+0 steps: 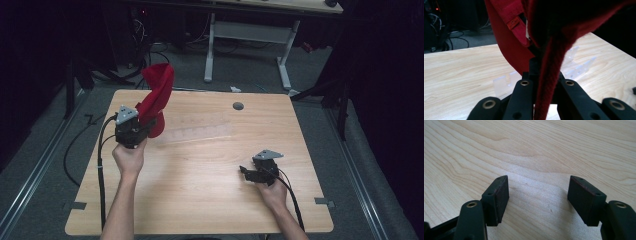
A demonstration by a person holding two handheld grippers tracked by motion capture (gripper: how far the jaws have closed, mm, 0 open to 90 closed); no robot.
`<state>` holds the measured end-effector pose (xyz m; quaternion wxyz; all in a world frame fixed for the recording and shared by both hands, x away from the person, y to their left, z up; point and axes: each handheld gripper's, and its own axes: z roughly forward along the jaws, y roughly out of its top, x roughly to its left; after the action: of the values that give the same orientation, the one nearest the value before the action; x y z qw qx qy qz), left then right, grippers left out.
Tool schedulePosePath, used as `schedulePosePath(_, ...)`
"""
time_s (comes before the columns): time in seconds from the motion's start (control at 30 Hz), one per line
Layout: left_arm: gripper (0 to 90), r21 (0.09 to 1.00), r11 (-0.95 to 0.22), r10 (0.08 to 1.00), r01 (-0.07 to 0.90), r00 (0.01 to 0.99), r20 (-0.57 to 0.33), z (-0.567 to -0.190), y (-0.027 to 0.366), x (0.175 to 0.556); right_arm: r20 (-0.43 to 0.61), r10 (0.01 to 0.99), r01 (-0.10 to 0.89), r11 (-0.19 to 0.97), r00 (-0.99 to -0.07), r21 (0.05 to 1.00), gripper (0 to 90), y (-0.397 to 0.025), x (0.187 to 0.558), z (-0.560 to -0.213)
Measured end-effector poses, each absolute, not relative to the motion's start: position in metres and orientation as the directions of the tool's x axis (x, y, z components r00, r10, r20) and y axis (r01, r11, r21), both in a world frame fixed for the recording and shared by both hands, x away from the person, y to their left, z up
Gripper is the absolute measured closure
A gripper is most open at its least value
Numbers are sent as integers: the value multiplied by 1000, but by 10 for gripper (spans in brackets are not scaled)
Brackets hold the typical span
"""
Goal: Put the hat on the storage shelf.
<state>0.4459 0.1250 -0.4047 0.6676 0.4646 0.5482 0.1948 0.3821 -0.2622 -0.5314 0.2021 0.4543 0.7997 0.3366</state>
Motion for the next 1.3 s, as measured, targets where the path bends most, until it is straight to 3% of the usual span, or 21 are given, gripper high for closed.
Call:
schedulePosePath(0.8,854,845,475,813,246,244,-528,-445,116,474,-19,862,590,362,-507,722,335,-262,381,-531)
schedulePosePath(1.0,852,812,520,787,265,221,-576,-454,120,478,-19,862,590,362,-507,722,336,-262,381,-531)
schedulePosePath(1.3,840,810,515,785,280,226,-577,-465,119,473,-21,861,588,364,-508,722,335,-262,381,-531)
